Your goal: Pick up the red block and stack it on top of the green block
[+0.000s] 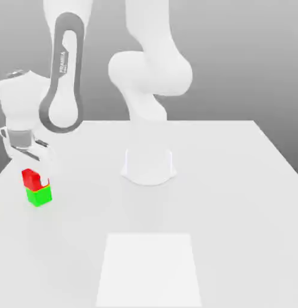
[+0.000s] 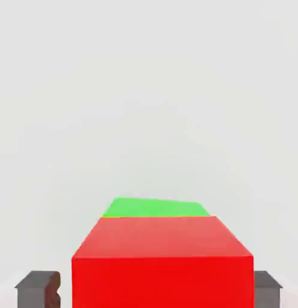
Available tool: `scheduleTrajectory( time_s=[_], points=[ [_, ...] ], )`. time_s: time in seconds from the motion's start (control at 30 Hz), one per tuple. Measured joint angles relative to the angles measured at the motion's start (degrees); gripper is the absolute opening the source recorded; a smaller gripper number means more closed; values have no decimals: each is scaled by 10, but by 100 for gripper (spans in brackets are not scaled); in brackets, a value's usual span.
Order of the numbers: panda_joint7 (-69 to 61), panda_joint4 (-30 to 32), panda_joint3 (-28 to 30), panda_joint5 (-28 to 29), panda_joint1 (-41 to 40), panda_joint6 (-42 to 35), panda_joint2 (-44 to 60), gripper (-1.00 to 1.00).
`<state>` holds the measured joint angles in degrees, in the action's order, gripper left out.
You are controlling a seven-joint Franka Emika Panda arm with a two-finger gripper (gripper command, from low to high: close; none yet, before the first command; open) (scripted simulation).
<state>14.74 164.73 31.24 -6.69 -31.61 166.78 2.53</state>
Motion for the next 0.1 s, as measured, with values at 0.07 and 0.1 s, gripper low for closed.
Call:
scheduleTrajectory(
  time_s=[0.07,0.1],
  points=[
    [-12,0,-6,-17,-3,7,8,100],
    [-3,0,-2,-4,-5,3,2,100]
  ],
)
